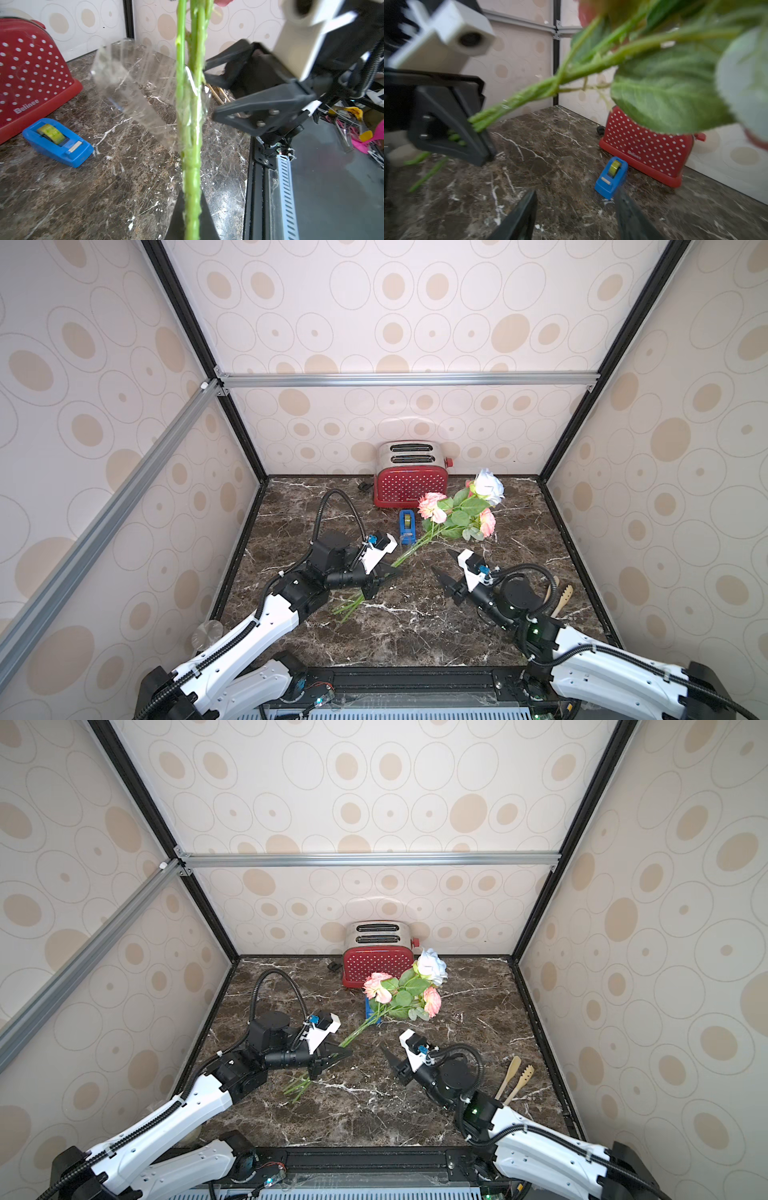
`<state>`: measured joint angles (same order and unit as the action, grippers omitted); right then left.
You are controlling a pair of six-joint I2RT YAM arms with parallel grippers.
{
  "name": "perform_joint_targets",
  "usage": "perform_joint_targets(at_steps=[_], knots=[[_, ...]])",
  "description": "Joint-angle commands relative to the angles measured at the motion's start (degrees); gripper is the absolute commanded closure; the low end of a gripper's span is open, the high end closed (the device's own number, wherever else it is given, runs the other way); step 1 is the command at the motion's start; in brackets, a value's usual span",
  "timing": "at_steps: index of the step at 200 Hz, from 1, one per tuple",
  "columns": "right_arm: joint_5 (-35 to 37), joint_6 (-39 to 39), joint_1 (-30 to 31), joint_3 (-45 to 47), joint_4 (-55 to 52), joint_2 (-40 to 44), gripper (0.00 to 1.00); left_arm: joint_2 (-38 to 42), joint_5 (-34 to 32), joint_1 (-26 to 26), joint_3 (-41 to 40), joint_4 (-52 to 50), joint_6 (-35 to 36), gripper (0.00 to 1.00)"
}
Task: Wrap bouquets with tape
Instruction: Wrap the tape around the bouquet.
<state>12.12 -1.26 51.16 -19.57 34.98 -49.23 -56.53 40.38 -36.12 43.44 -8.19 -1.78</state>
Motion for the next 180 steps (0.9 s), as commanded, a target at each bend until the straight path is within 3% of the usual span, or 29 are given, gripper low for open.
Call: perform_joint_targets(at_steps=[1, 23, 48, 73, 94, 117, 180], knots=[[8.39, 14.82, -2.64, -0.85, 13.15, -7.17, 0.47, 0.1, 5.28, -0.51, 3.46, 2.85, -2.03, 1.0], [-0.11, 27.29, -9.84, -1.53, 22.0, -16.23, 0.46, 0.11, 5.88, -0.48, 3.35, 5.01, -4.73, 1.0], [-16.04, 20.09, -10.2, -5.85, 30.43, -25.02, 0.4, -0.07, 4.5, -0.45, 2.13, 10.42, -10.22, 1.0], [-21.49, 24.02, -9.88, -9.56, 29.68, -27.19, 0.33, 0.37, -3.64, -0.45, 0.42, 15.18, -13.15, 1.0], [-20.55, 26.36, -8.1, -11.64, 28.77, -27.12, 0.32, 1.28, -13.05, -0.52, -1.44, 18.68, -14.56, 1.0], [-13.45, 29.14, -5.36, -13.24, 25.98, -25.92, 0.36, 1.18, -21.27, -0.57, -2.26, 20.22, -13.8, 1.0], [-4.86, 31.63, -0.53, -20.51, 22.13, -28.29, 0.46, -0.82, -25.79, -0.96, -3.6, 22.98, -12.75, 1.0]])
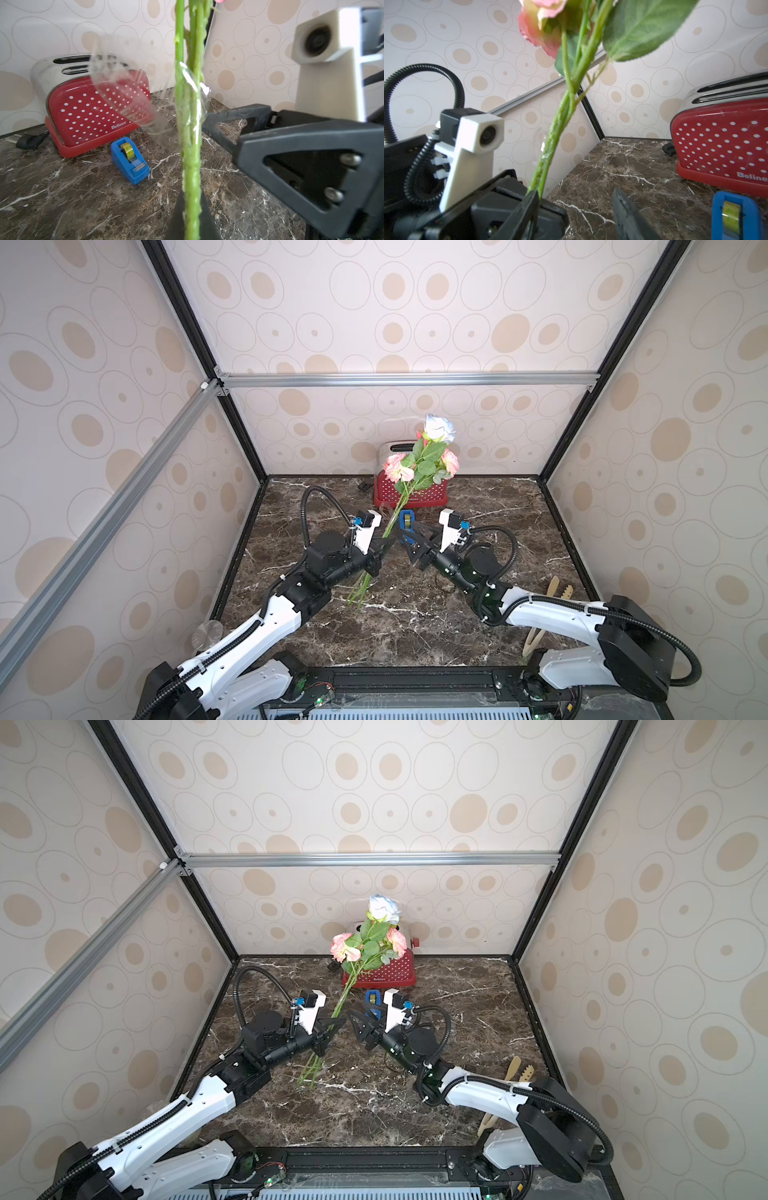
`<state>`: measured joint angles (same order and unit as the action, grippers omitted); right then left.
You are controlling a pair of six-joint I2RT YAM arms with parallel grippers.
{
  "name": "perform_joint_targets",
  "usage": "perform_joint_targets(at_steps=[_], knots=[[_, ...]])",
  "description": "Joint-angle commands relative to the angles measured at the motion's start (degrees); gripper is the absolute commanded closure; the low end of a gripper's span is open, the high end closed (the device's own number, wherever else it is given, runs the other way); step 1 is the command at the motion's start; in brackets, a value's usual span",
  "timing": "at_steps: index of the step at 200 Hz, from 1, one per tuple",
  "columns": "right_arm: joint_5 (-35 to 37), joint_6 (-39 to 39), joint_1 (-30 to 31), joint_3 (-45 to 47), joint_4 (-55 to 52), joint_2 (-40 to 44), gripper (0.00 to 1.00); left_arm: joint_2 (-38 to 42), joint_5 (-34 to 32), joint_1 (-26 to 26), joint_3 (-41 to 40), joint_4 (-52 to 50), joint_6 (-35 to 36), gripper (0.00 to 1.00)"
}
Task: Wrap bouquets with tape
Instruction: Wrap the tape around the bouquet.
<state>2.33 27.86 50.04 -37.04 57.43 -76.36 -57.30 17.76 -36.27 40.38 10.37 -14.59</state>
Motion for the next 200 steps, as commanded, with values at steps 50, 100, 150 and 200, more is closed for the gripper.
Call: perform_joint_targets(at_steps=[50, 100, 150, 200], knots=[[4.42, 5.2, 1.4, -11.43, -3.21, -6.92, 0.55, -0.31, -5.6, -1.72, -1.26, 5.34, 1.95, 1.0], [8.21, 5.94, 2.57, -17.91, -13.59, -10.76, 0.81, -0.01, -7.39, -2.75, -1.77, 5.37, 4.08, 1.0], [5.34, 2.37, 2.59, -16.79, -11.24, -9.38, 1.0, 1.2, -7.11, -3.11, -3.58, 7.71, 4.88, 0.8], [-5.14, -4.31, -0.71, -8.41, -10.34, 0.5, 1.0, 2.46, 1.66, -3.04, -4.16, 8.64, 5.04, 0.16]])
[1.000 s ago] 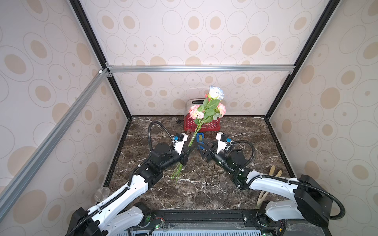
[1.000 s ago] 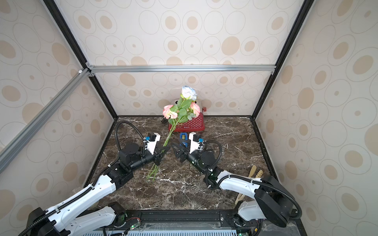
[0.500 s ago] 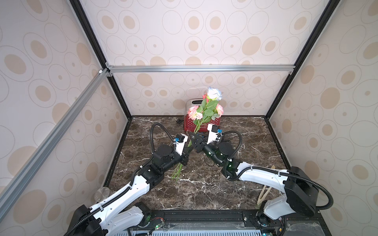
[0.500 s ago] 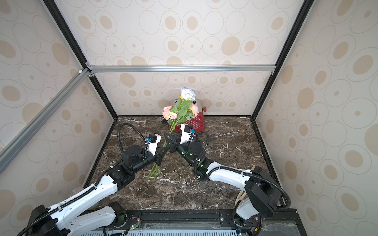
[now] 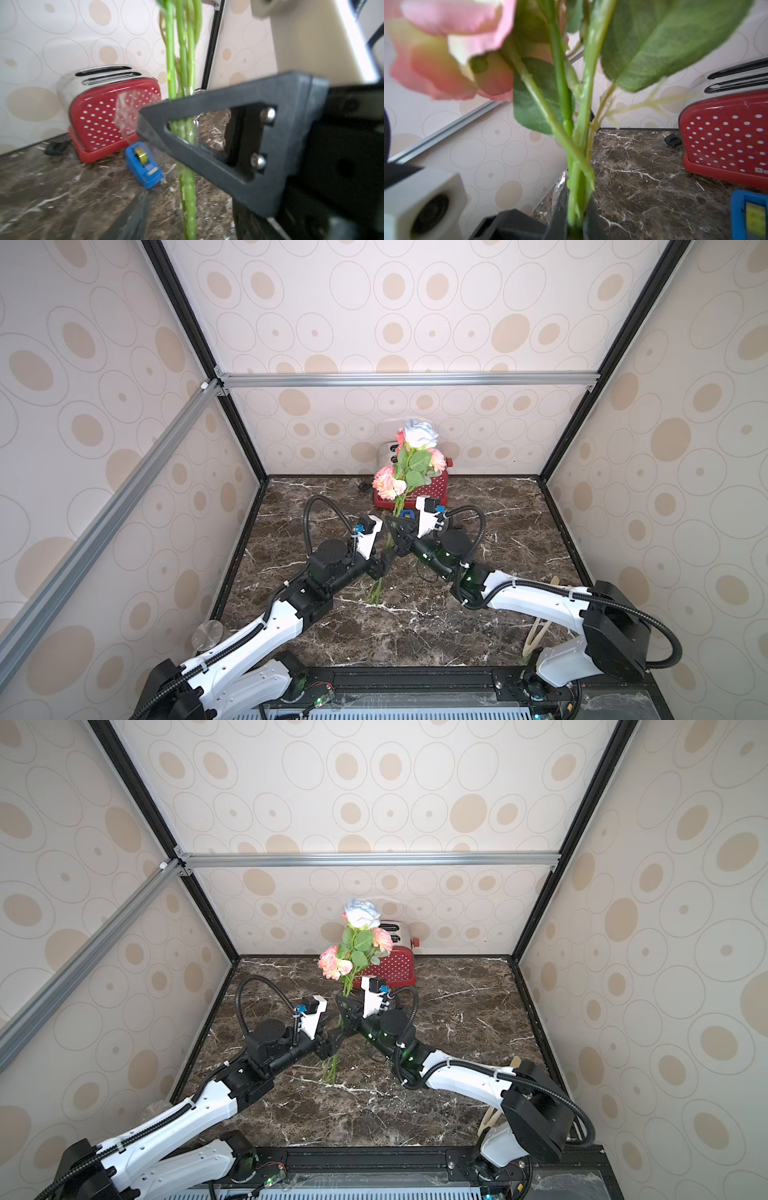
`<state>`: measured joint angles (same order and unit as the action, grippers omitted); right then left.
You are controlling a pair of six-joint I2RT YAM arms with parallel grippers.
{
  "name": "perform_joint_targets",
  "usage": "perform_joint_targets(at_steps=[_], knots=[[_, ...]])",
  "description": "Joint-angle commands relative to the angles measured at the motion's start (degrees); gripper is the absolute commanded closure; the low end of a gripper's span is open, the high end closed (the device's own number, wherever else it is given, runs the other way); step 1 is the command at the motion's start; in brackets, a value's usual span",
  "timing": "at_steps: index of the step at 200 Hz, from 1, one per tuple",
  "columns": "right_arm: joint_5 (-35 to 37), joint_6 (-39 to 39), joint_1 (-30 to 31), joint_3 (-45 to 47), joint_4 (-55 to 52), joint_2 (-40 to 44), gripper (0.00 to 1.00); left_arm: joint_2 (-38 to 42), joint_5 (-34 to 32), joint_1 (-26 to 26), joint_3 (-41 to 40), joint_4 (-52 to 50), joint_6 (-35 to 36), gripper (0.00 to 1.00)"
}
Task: Wrap bouquets with tape
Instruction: Wrap the tape around the bouquet.
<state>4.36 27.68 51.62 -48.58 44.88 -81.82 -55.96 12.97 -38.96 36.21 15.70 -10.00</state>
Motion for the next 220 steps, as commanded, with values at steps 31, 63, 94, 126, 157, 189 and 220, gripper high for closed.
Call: perform_joint_targets(at_steps=[31, 63, 94, 126, 157, 189, 220], knots=[[-18.06, -5.39, -6.65, 7.58, 2.31, 12.66, 1.0, 0.38, 15.27, -0.12, -1.02, 7.32, -1.02, 0.03], [-24.67, -8.8, -7.31, 9.25, 0.3, 17.73, 1.0, -1.08, 22.89, -0.04, -1.59, 13.05, -3.07, 0.01], [-27.36, -9.44, -7.28, 9.9, -0.39, 20.03, 1.0, -4.15, 28.73, -0.06, -1.34, 18.96, -5.59, 0.01], [-28.99, -8.27, -7.25, 10.17, 1.64, 19.78, 1.0, -6.88, 32.05, -0.02, -1.15, 24.38, -6.68, 0.04], [-30.44, -7.57, -7.24, 9.64, 2.96, 19.38, 1.0, -9.34, 35.47, -0.04, -1.54, 29.93, -8.67, 0.1], [-31.21, -6.53, -7.29, 9.45, 4.54, 19.34, 1.0, -11.38, 37.19, -0.06, -1.91, 33.06, -9.86, 0.22], [-31.69, -5.18, -7.14, 9.23, 5.85, 18.65, 1.0, -13.5, 38.39, -0.06, -1.94, 37.62, -12.51, 0.45]])
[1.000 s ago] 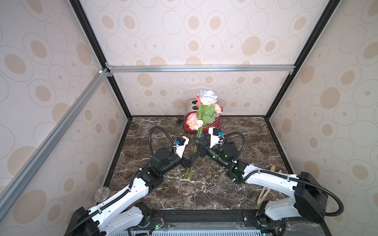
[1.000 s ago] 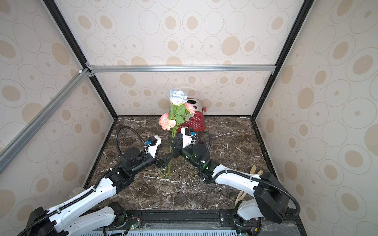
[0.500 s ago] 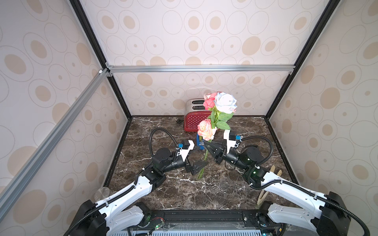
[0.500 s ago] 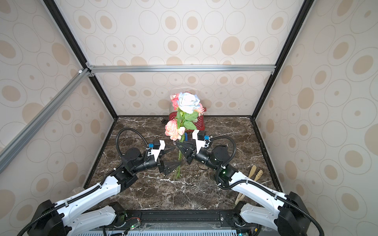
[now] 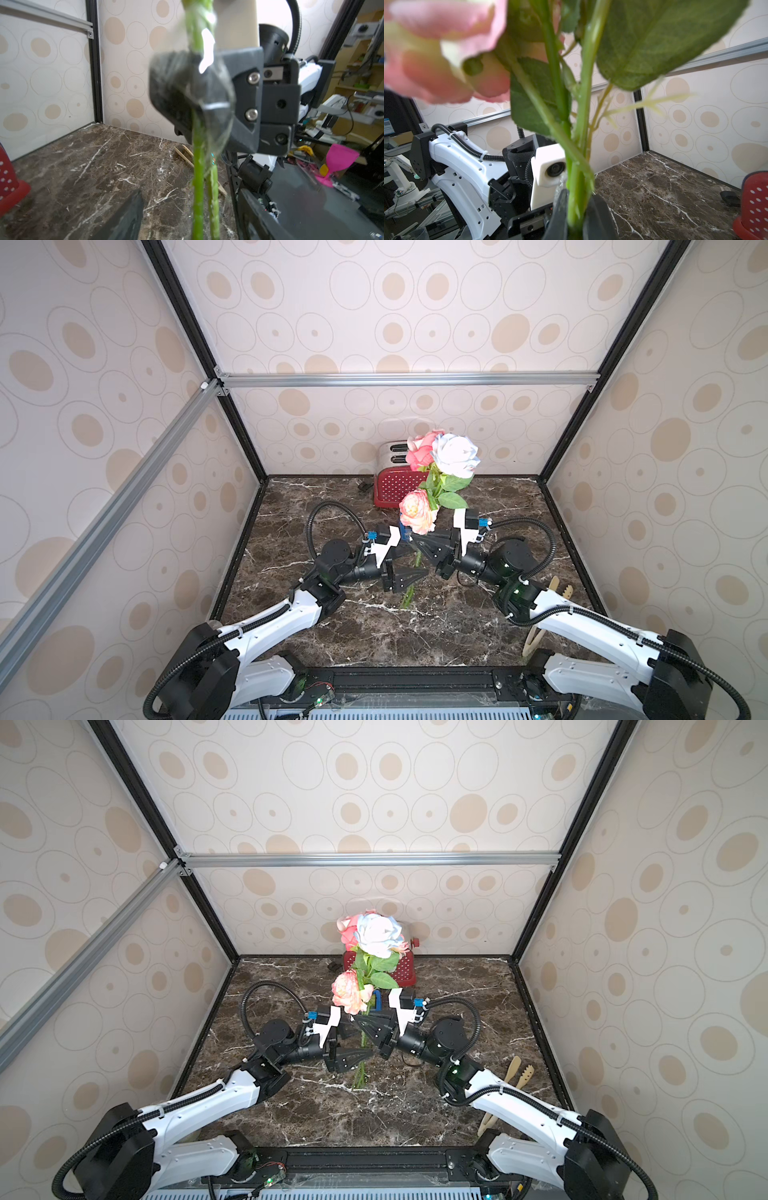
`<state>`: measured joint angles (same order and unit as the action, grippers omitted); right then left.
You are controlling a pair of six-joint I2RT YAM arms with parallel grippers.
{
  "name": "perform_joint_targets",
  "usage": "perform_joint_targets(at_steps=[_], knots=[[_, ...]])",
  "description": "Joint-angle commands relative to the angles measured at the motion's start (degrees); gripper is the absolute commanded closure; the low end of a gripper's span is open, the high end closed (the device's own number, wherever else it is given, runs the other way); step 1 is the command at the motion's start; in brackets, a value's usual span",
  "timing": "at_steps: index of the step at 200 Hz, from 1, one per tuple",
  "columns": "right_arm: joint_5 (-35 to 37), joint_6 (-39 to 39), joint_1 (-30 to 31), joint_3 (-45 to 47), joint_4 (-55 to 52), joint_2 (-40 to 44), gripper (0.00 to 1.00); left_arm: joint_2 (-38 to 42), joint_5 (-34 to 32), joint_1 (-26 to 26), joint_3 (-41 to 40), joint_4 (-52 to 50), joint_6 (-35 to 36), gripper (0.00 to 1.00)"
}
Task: Wrap bouquets with tape
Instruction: Wrap the tape around the bouquet.
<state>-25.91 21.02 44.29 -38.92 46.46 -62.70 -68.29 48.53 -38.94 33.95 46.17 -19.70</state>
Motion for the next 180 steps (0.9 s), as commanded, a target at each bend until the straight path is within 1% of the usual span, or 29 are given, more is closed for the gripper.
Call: perform_joint_targets(at_steps=[1, 14, 24, 34, 39, 41, 52, 61, 63, 71, 87, 102, 107, 119, 152, 180], knots=[[-1.42, 1.49, 0.18, -0.45, 4.27, -0.53, 1.0, -1.25, 2.81, -0.08, 0.32, 7.25, -2.85, 0.46], [-1.49, 1.79, 0.18, -0.65, 4.35, -0.94, 1.0, -2.12, 2.48, -0.01, 0.71, 7.7, -3.38, 0.59], [-1.32, 1.7, 0.22, -0.81, 4.35, -1.33, 1.0, -2.45, 2.27, -0.07, 0.78, 7.57, -3.29, 0.73], [-0.46, 1.57, 0.27, -0.89, 4.13, -1.5, 1.0, -2.62, 1.06, -0.07, 0.84, 6.88, -2.76, 0.92], [0.35, 1.51, 0.28, -0.82, 3.93, -1.63, 1.0, -2.58, 0.01, -0.03, 0.85, 6.12, -2.47, 0.99], [1.0, 1.49, 0.31, -0.81, 3.89, -1.64, 1.0, -2.58, -0.36, -0.07, 0.85, 5.73, -2.23, 1.0], [3.94, 0.93, 0.52, -1.03, 3.12, -2.03, 1.0, -2.42, -2.5, -0.11, 0.92, 4.14, -0.92, 1.0], [6.07, -0.39, 0.77, -1.44, 1.79, -2.29, 1.0, -2.04, -5.69, -0.19, 1.08, 1.78, 0.65, 1.0], [6.67, -0.63, 0.79, -1.5, 1.33, -2.33, 0.99, -1.87, -6.16, -0.22, 1.17, 1.1, 0.92, 1.0], [10.53, -1.44, 1.24, -2.03, -0.68, -2.54, 0.94, -1.29, -9.78, -0.37, 1.55, -1.68, 2.88, 1.0], [19.18, -3.91, 2.53, -3.32, -5.58, -3.24, 0.92, 0.09, -17.0, -1.07, 2.24, -6.03, 6.44, 1.0], [26.53, -6.18, 4.19, -5.22, -10.12, -4.84, 0.82, 1.43, -23.76, -1.75, 2.04, -7.63, 8.61, 1.0], [29.84, -6.07, 4.71, -6.04, -11.85, -5.6, 0.78, 1.79, -25.69, -1.99, 1.88, -7.84, 9.04, 1.0], [34.35, -5.14, 5.26, -7.17, -13.85, -7.36, 0.73, 2.4, -29.83, -2.34, 1.35, -7.85, 9.67, 1.0], [43.49, -1.07, 6.24, -8.19, -14.06, -10.71, 0.67, 3.6, -36.86, -3.29, 0.07, -7.86, 10.65, 1.0], [47.68, 2.03, 6.52, -7.59, -10.71, -12.63, 0.65, 3.52, -40.8, -4.4, -0.12, -8.78, 11.77, 1.0]])
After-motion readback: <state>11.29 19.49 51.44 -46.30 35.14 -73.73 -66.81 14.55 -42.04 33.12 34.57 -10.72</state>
